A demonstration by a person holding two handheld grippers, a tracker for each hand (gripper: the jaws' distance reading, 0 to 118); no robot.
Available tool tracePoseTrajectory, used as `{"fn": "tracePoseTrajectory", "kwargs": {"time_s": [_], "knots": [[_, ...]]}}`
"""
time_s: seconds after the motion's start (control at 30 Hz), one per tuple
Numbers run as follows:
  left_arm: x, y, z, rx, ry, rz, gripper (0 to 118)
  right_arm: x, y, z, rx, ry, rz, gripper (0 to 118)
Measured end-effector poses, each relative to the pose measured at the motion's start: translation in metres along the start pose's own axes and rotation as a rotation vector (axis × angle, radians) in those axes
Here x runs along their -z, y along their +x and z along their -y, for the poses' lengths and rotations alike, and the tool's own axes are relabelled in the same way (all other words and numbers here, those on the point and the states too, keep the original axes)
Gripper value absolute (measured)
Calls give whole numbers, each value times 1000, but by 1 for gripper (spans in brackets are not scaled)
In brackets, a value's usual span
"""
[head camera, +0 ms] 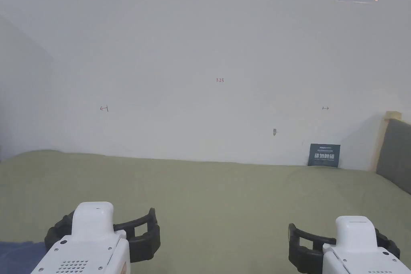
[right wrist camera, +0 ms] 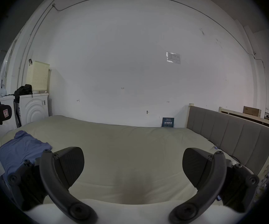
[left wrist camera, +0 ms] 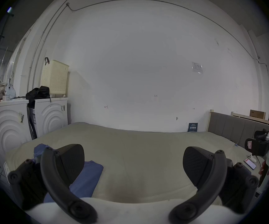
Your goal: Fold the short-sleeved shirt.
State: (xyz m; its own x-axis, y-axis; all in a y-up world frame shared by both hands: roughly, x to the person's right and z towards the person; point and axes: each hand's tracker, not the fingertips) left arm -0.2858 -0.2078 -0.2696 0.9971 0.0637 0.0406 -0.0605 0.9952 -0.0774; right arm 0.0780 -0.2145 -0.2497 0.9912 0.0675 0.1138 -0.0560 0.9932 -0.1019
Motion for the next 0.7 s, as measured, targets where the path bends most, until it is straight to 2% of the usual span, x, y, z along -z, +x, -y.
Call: {"fn": "tracePoseTrajectory", "kwargs": {"time_s": [0.1, 0.17, 0.2, 0.23, 0.27, 0.3, 0.4, 0.5, 0.6, 0.7], "knots": [[1, 1, -1, -2, -24, 17, 118, -1, -1, -1, 5, -2, -3, 118], [0, 3, -1, 20, -40, -7, 118, -2, -1, 0, 5, -27, -10, 114], [-1, 4, 0, 30, -35, -15, 107, -2, 0, 0, 5, -51, -22, 94], [-1, 6, 1, 43, -35, -27, 82, -1, 0, 0, -3, -73, -24, 56], [-2, 7, 2, 64, -22, -66, 28, 1, -2, 2, -24, -78, 2, 7], [0, 8, 4, 74, -31, -98, 0, -2, -3, 7, -50, -82, 68, 7], [-7, -7, -1, 15, -50, -36, 0, -6, 1, 7, 11, -107, -12, 7], [-2, -10, 8, 50, -56, -79, 0, -4, -7, 5, -9, -107, 0, 7], [-12, -27, 4, 43, -52, -85, 0, 1, -32, -3, -5, -93, -67, 7], [-30, -59, -4, 46, -40, -163, 0, 10, -76, -12, -22, -58, -162, 7]]}}
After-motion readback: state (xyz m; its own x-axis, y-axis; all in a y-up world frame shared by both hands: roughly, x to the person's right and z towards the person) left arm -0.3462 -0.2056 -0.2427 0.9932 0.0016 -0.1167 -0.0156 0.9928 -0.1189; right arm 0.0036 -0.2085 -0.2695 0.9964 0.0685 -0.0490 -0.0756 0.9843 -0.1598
